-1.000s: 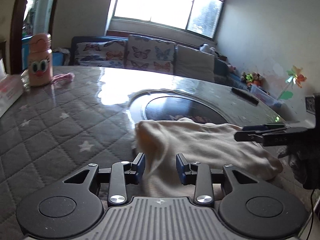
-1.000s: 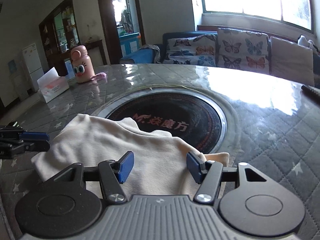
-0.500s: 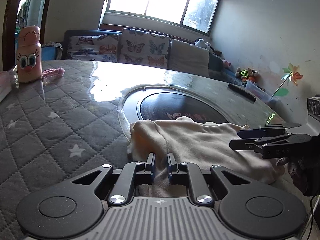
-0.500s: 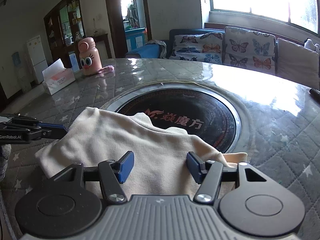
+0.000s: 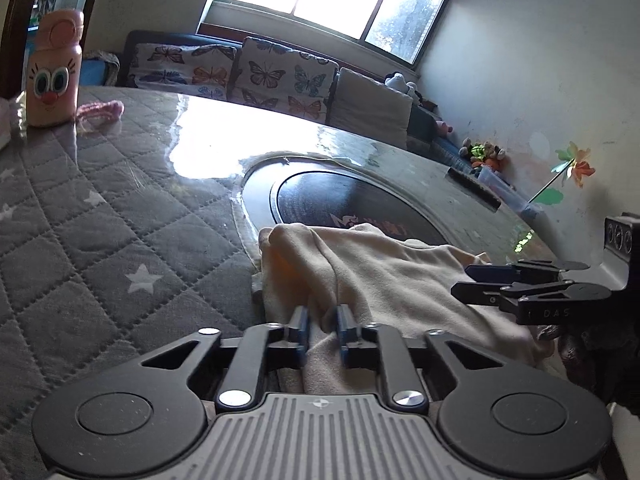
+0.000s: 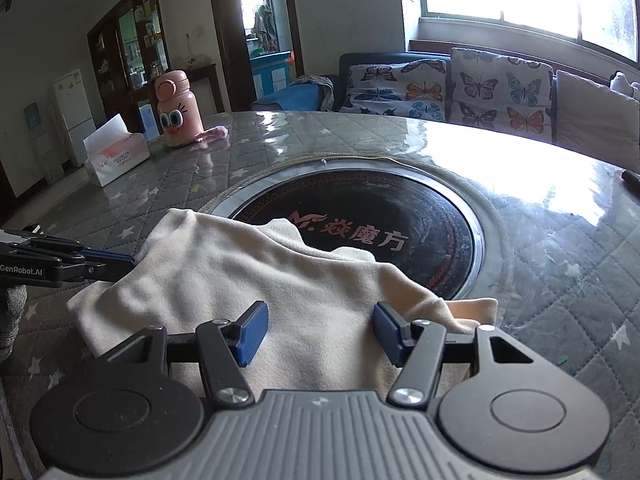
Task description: Fold clothes
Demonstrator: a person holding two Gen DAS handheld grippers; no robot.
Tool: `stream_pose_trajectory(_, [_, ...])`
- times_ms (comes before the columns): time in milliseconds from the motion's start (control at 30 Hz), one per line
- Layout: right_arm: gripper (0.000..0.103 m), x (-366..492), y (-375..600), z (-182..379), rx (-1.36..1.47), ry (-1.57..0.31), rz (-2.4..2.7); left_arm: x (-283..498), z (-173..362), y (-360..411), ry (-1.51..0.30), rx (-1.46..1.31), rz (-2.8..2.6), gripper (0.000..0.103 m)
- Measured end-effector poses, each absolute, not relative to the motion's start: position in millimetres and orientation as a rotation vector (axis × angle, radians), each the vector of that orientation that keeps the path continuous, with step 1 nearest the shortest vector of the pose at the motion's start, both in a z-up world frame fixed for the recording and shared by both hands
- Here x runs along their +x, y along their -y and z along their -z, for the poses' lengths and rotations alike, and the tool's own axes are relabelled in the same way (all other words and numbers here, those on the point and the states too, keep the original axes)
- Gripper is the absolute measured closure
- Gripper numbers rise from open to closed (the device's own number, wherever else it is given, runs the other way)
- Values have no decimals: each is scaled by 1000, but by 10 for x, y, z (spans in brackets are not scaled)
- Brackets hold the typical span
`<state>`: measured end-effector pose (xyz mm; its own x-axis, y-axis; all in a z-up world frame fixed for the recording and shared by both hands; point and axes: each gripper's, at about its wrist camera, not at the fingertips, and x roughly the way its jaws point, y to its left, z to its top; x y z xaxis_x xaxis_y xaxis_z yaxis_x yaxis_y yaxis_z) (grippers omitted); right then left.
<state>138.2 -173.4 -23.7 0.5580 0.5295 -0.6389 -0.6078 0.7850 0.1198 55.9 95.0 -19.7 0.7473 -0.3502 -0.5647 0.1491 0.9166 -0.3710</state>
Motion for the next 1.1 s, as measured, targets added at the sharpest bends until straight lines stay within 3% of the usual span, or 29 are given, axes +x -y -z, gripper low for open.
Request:
stream_pose_trajectory(133, [43, 1381, 1742, 242, -117, -713, -670, 454, 131, -972, -635, -326, 213, 102])
stream_pose_trajectory(800, [43, 1319, 1682, 196, -151, -671, -675, 393, -109, -726, -547, -183, 134, 100])
stream_pose_trajectory(1100, [43, 1330, 1673, 211, -146, -680, -677, 629, 144, -746, -641, -143, 85, 99])
